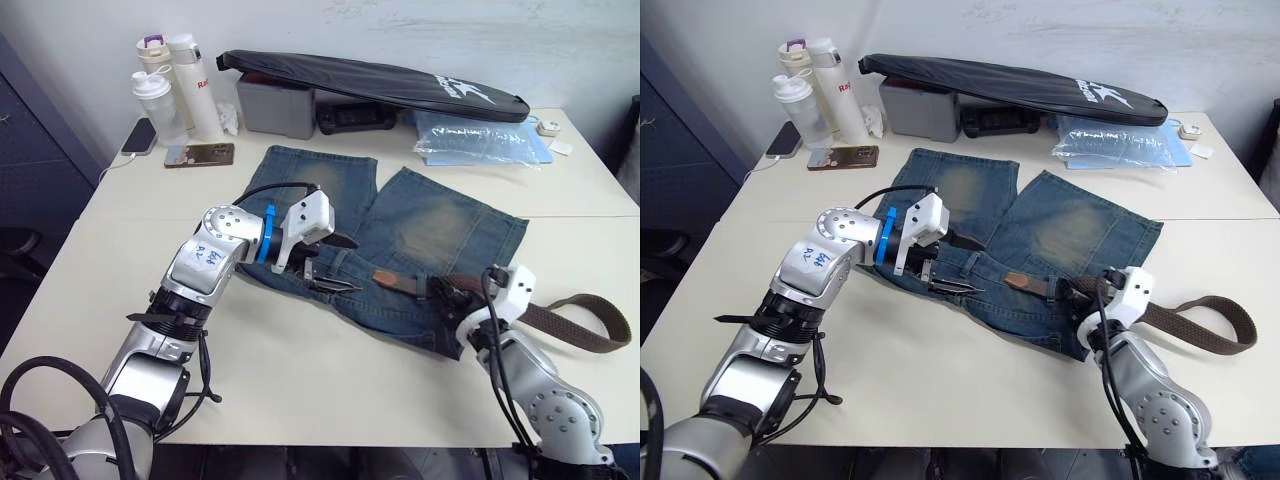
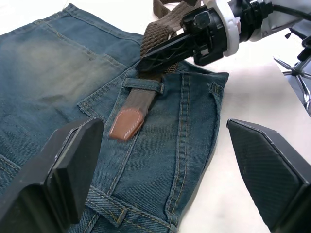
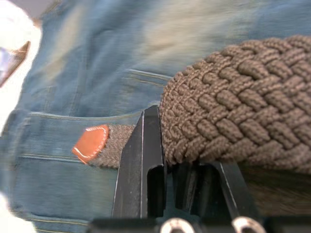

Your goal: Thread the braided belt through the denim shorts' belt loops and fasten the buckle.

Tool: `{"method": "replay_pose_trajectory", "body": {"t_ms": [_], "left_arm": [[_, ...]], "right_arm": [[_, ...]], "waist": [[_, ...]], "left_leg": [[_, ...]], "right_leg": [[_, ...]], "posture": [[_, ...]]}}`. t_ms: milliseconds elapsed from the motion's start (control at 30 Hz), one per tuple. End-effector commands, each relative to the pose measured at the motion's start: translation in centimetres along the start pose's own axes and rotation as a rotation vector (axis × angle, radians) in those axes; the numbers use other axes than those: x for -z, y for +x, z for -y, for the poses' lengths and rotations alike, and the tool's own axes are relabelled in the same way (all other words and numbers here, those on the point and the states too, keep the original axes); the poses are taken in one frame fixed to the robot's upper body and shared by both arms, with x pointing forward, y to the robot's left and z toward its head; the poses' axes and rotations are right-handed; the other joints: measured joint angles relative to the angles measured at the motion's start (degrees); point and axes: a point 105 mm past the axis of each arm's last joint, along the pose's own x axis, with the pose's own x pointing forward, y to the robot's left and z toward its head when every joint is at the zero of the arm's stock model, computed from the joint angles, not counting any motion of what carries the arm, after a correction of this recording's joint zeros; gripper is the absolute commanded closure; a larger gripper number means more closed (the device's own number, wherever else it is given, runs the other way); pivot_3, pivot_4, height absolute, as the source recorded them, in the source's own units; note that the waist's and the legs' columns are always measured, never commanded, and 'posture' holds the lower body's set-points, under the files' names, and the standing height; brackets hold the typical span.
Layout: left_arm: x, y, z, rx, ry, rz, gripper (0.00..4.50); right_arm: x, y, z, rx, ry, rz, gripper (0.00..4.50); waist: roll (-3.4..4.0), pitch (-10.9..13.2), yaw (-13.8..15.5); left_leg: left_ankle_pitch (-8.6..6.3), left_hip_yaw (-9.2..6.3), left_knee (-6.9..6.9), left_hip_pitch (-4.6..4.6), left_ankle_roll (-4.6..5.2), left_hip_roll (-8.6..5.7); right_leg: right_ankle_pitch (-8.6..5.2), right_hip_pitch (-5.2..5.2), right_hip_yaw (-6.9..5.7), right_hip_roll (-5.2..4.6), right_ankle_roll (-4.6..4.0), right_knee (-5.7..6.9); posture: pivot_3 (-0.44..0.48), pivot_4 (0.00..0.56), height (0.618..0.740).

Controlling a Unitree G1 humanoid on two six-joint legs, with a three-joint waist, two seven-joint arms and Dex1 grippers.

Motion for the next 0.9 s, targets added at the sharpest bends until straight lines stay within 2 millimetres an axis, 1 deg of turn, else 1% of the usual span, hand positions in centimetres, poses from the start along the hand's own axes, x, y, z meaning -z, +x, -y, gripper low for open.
{"method": "replay_pose_trajectory", "body": {"t_ms": [33, 167, 267, 333, 367, 433, 467, 500, 533, 567, 600, 633, 700, 767, 800, 900], "left_arm": [[-1.2, -0.3, -0.3, -0.013, 0.046, 0.014, 0.03], [-1.3, 0.1, -0.1, -0.008, 0.045, 0.018, 0.03], [-1.3, 0.3, 0.0, 0.005, 0.048, 0.018, 0.03], [-1.2, 0.3, -0.1, 0.007, 0.049, 0.016, 0.0], [-1.2, 0.4, -0.1, 0.007, 0.05, 0.014, 0.0], [-1.2, 0.4, -0.2, 0.009, 0.05, 0.014, 0.0], [-1.2, 0.4, -0.2, 0.012, 0.051, 0.013, 0.0], [-1.2, 0.5, -0.1, 0.014, 0.053, 0.012, 0.0], [-1.1, 0.5, -0.1, 0.016, 0.054, 0.012, 0.0], [-1.1, 0.5, -0.2, 0.017, 0.054, 0.011, 0.0], [-1.1, 0.5, -0.2, 0.017, 0.054, 0.011, 0.0], [-1.0, 0.5, -0.2, 0.017, 0.054, 0.011, 0.0], [-1.0, 0.5, -0.3, 0.019, 0.054, 0.012, 0.0], [-1.0, 0.6, -0.3, 0.026, 0.056, 0.014, 0.0], [-1.0, 0.7, -0.3, 0.029, 0.057, 0.016, 0.0], [-1.1, 0.9, -0.2, 0.035, 0.059, 0.022, 0.0]], "right_arm": [[0.1, 0.4, -1.0, -0.044, -0.005, 0.007, 4.5], [0.7, 0.5, -1.2, -0.066, 0.004, -0.009, 4.5], [0.6, -0.2, 0.2, -0.02, -0.022, -0.023, 4.5], [0.2, -0.7, 0.4, -0.026, 0.009, -0.013, 3.62], [0.0, -1.1, 0.3, -0.037, 0.018, -0.011, 3.36], [-0.2, -1.9, 0.0, -0.053, 0.025, -0.011, 2.44], [-0.3, -2.4, 0.0, -0.056, 0.026, -0.014, 2.12], [-0.3, -3.1, 0.0, -0.057, 0.036, -0.014, 1.55], [-0.3, -3.7, 0.0, -0.06, 0.044, -0.013, 1.25], [-0.3, -4.5, -0.1, -0.063, 0.048, -0.015, 0.76], [-0.2, -5.2, -0.2, -0.065, 0.035, -0.03, 0.49], [0.1, -6.0, -0.3, -0.071, 0.009, -0.057, 0.01], [0.6, -7.4, -0.6, -0.081, -0.04, -0.109, 0.01], [1.8, -8.9, -0.9, -0.096, -0.152, -0.224, 0.01], [2.0, -9.3, -1.1, -0.111, -0.171, -0.252, 0.01], [1.9, -9.6, -1.4, -0.134, -0.181, -0.267, 0.01]], "waist": [[0.02, 0.0, 0.0], [0.01, -0.1, -0.1], [0.03, -0.1, -0.1], [0.02, -0.1, -0.1], [0.02, -0.1, -0.1], [0.01, -0.1, 0.0], [0.01, -0.1, 0.0], [0.01, -0.1, 0.1], [0.01, -0.1, 0.2], [0.0, -0.1, 0.4], [-0.01, -0.1, 0.4], [-0.01, -0.1, 0.4], [-0.12, 0.0, 0.4], [-0.24, 0.1, 0.4], [-0.26, 0.1, 0.4], [-0.41, 0.1, 0.4]], "left_leg": [[0.0, 0.0, 0.0, 0.0, 0.0, 0.0], [0.0, 0.0, 0.0, 0.03, 0.0, -0.01], [0.0, 0.0, -0.02, 0.04, 0.0, -0.01], [0.0, 0.0, -0.03, 0.05, 0.0, -0.01], [0.0, 0.0, -0.03, 0.05, -0.01, -0.01], [0.0, 0.0, -0.02, 0.05, -0.01, -0.02], [0.0, 0.0, -0.02, 0.05, -0.01, -0.02], [0.0, 0.0, -0.02, 0.05, 0.0, -0.02], [0.0, 0.0, -0.02, 0.05, 0.0, -0.04], [0.0, 0.0, -0.03, 0.04, 0.0, -0.06], [-0.01, -0.01, -0.06, 0.04, 0.0, -0.06], [0.0, -0.01, -0.1, 0.05, 0.0, -0.07], [0.0, 0.02, -0.11, 0.02, 0.0, -0.09], [0.0, 0.02, -0.11, 0.03, 0.0, -0.08], [0.0, 0.02, -0.11, 0.03, 0.0, -0.08], [0.0, 0.03, -0.12, 0.09, 0.0, -0.07]], "right_leg": [[0.0, 0.0, 0.0, 0.0, 0.0, 0.0], [0.0, 0.02, 0.01, -0.01, 0.0, 0.01], [0.0, 0.02, 0.0, -0.02, 0.0, 0.01], [0.0, 0.03, -0.01, -0.02, 0.0, 0.01], [0.0, 0.03, -0.01, -0.02, 0.0, 0.01], [0.0, 0.05, 0.0, -0.03, 0.0, 0.01], [0.0, 0.05, -0.01, -0.03, 0.0, 0.01], [0.0, 0.06, -0.01, -0.03, 0.0, 0.0], [0.0, 0.07, -0.01, -0.04, 0.0, -0.01], [0.0, 0.07, -0.01, -0.06, 0.0, -0.01], [0.0, 0.07, 0.01, -0.07, 0.0, -0.03], [0.0, 0.07, 0.01, -0.07, 0.0, -0.05], [0.0, 0.05, 0.03, -0.09, 0.0, -0.07], [0.0, 0.06, 0.02, -0.1, 0.0, -0.09], [0.0, 0.07, 0.02, -0.1, 0.0, -0.11], [-0.01, 0.06, 0.02, -0.08, 0.01, -0.2]], "posture": [[0.0, 0.15, 0.74], [0.0, 0.15, 0.74], [0.0, 0.15, 0.74], [0.0, 0.15, 0.74], [0.0, 0.15, 0.74], [0.0, 0.15, 0.74], [0.0, 0.15, 0.74], [0.0, 0.15, 0.74], [0.0, 0.15, 0.74], [0.0, 0.15, 0.74], [0.0, 0.15, 0.74], [0.0, 0.15, 0.74], [0.0, 0.15, 0.74], [0.0, 0.15, 0.74], [0.0, 0.15, 0.74], [0.0, 0.15, 0.74]]}}
